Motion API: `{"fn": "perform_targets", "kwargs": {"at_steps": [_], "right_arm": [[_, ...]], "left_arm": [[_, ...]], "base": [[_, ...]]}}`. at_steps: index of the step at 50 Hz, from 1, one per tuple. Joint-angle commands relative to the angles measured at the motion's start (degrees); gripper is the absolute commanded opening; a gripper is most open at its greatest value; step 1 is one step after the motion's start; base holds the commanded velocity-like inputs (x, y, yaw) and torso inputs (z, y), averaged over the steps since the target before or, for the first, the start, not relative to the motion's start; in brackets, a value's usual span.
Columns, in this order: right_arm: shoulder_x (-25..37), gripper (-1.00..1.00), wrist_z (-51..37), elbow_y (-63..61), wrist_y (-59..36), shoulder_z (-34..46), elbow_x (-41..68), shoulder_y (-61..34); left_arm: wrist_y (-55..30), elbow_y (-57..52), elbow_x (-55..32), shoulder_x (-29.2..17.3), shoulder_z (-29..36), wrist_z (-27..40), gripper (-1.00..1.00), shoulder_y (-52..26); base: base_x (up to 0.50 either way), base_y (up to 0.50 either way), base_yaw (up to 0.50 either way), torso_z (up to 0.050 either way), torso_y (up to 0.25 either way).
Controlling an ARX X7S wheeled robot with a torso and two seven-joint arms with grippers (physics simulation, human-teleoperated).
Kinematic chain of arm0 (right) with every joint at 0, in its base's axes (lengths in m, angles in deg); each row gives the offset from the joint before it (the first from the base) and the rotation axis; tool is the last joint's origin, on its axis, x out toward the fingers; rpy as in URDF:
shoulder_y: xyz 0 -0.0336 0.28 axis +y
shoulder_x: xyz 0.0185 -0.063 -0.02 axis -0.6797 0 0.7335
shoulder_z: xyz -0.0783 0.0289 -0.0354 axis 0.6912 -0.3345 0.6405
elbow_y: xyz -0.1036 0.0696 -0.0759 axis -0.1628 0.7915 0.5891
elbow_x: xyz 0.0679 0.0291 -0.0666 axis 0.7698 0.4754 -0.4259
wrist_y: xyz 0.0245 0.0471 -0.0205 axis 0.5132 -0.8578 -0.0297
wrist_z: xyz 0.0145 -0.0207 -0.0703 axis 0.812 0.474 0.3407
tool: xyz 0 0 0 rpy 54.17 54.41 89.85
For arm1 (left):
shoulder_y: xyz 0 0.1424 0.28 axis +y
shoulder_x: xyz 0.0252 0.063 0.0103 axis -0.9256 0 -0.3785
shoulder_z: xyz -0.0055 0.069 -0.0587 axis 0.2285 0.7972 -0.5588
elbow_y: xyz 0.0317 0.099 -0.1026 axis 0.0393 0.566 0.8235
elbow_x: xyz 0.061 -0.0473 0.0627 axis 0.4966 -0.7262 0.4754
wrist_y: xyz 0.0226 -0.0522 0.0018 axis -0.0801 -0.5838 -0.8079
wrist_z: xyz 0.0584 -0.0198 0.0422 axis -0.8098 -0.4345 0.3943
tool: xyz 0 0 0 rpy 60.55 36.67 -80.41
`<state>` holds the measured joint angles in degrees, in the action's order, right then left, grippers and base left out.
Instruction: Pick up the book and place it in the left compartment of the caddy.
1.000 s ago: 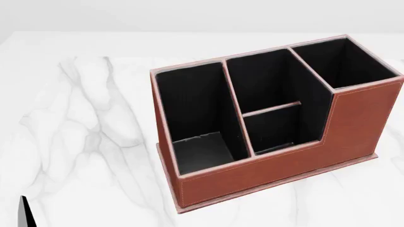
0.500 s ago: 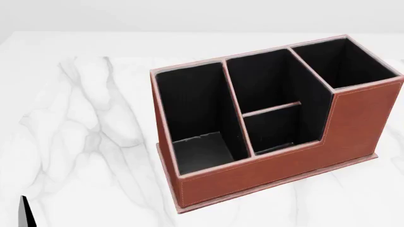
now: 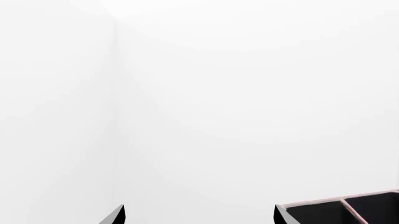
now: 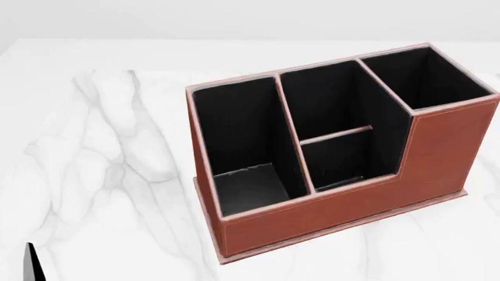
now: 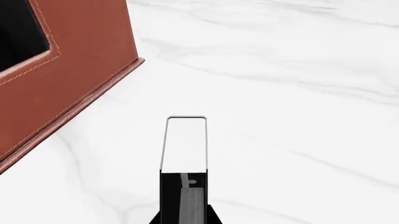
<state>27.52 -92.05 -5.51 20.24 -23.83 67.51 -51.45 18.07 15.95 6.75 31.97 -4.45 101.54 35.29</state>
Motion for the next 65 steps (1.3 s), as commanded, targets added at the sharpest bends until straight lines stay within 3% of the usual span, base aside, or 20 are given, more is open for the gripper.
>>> {"fn": "perform_targets", "kwargs": {"at_steps": [1, 14, 33, 50, 65], "right_arm": [[2.0, -1.00, -2.6, -6.0, 12.0, 5.1, -15.0, 3.4], [3.9, -1.00, -6.9, -10.4, 19.1, 7.3, -25.8, 6.0], [4.9, -1.00, -7.0, -11.0, 19.5, 8.0, -27.1, 6.2], [10.5, -1.00, 1.6, -13.8, 15.7, 9.2, -21.4, 4.9], [16.1, -1.00, 13.3, -13.6, 18.5, 10.8, -14.6, 3.0]], "left_arm": [[0.2, 0.3, -0.1, -0.1, 0.2, 0.1, 1.00, -0.1], [0.2, 0.3, -0.1, -0.3, 0.3, 0.4, 1.00, -0.2], [0.3, 0.4, -0.1, -0.5, 0.5, 0.8, 1.00, -0.2], [0.2, 0.4, 0.0, -0.6, 0.8, 1.0, 1.00, -0.3], [0.0, 0.4, 0.0, -0.8, 0.9, 1.1, 1.00, -0.4]], "base": [[0.00, 0.00, 0.00, 0.000, 0.010], [0.00, 0.00, 0.00, 0.000, 0.001], [0.00, 0.00, 0.00, 0.000, 0.001], [0.00, 0.00, 0.00, 0.000, 0.001], [0.00, 0.00, 0.00, 0.000, 0.001]]}}
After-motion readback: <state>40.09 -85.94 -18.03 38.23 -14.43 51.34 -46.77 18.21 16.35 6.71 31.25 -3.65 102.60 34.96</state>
